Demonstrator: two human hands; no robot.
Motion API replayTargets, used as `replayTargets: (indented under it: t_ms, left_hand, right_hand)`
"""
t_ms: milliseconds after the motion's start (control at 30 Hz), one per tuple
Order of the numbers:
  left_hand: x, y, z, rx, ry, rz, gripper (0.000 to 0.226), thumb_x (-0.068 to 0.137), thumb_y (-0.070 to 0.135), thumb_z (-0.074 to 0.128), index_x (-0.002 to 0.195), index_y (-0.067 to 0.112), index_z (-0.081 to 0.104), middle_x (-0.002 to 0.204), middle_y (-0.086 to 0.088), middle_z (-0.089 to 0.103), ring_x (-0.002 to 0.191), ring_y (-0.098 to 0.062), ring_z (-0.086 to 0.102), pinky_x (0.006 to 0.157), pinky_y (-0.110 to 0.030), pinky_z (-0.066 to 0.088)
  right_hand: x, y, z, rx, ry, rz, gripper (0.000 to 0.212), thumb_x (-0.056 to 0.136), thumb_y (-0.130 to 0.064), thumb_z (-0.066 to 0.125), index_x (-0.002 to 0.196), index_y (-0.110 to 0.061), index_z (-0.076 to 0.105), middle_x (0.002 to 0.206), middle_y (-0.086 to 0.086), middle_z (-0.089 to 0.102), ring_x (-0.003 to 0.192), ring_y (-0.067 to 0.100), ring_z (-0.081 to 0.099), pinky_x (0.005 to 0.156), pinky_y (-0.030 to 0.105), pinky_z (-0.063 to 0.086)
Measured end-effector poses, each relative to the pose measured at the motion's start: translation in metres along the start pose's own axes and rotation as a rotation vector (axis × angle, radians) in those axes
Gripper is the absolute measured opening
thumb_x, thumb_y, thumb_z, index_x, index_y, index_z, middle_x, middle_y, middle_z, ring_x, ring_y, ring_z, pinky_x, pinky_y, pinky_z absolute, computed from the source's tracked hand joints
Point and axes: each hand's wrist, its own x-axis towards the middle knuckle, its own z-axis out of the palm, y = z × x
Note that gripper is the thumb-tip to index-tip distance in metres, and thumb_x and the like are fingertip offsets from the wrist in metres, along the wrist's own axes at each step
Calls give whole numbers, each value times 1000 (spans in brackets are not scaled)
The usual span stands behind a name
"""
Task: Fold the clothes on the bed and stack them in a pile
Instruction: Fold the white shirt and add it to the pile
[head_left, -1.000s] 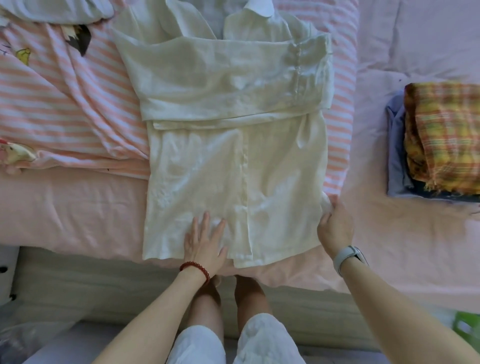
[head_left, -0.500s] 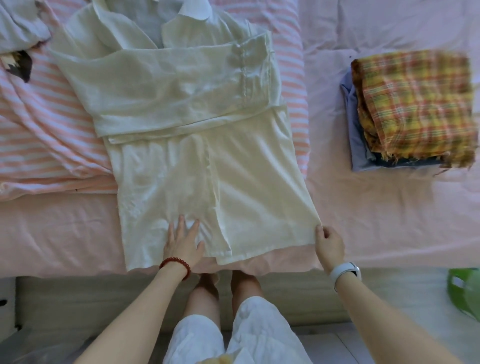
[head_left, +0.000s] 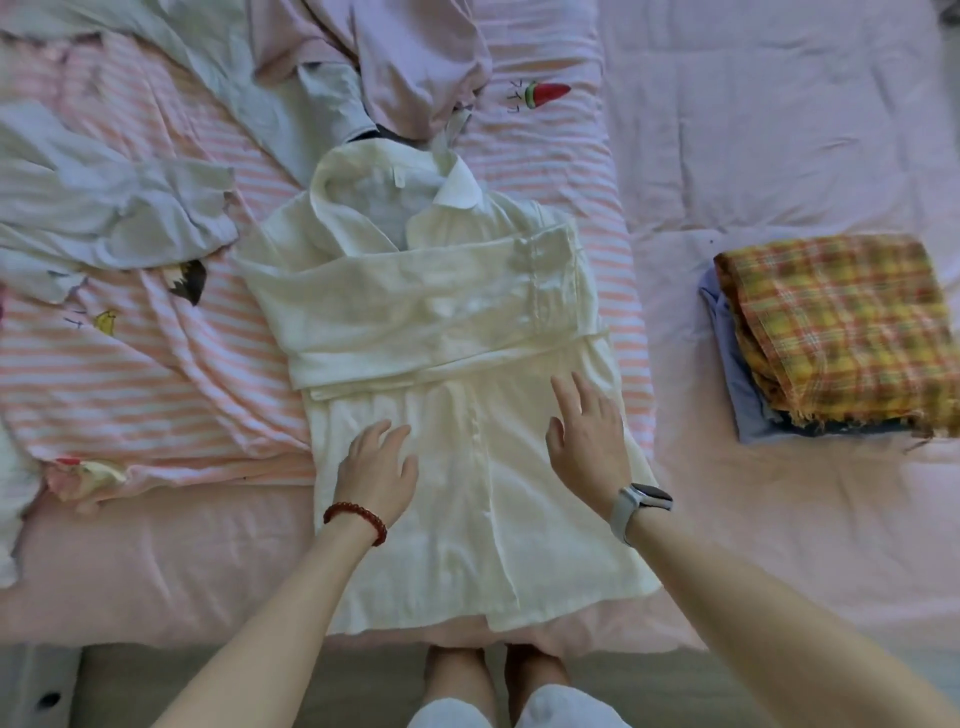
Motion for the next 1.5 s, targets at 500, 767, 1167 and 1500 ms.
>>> replayTargets:
  t_ms: [500, 767, 1167, 1500]
  left_hand:
    - [216, -48, -178, 116, 266, 128, 66, 87, 28, 56, 145, 22, 24, 152, -6, 20, 137, -29, 20, 109, -46, 24]
    - [273, -35, -208, 514, 191, 542, 62, 78, 29, 72, 134, 39, 46, 157, -5, 5, 143, -27, 4, 109, -47, 19]
    - [283, 22, -216, 318, 441, 875, 45, 86, 39, 39, 69, 12, 71, 72, -2, 69, 93, -26, 63, 96, -47, 35]
    - [299, 31, -181, 321, 513, 456, 25, 92, 31, 51, 108, 17, 65, 117, -6, 54, 113, -27, 43, 107, -43, 17]
  right_hand:
    - [246, -67, -67, -269, 22, -238, 57, 95, -29, 47, 146, -17, 24, 149, 6, 29, 135, 25, 28, 107, 38, 24]
    - [297, -85, -67, -247, -87, -405, 65, 94, -30, 52, 148, -32, 16, 155, 5, 15, 138, 26, 22, 106, 41, 29]
    - [311, -111, -67, -311, -6, -562, 23, 94, -31, 49, 104, -19, 67, 105, 1, 58, 112, 21, 42, 104, 37, 19]
    - [310, -108, -62, -146, 63, -472, 32, 94, -30, 49, 124, -21, 58, 135, 2, 46, 128, 22, 35, 97, 36, 29]
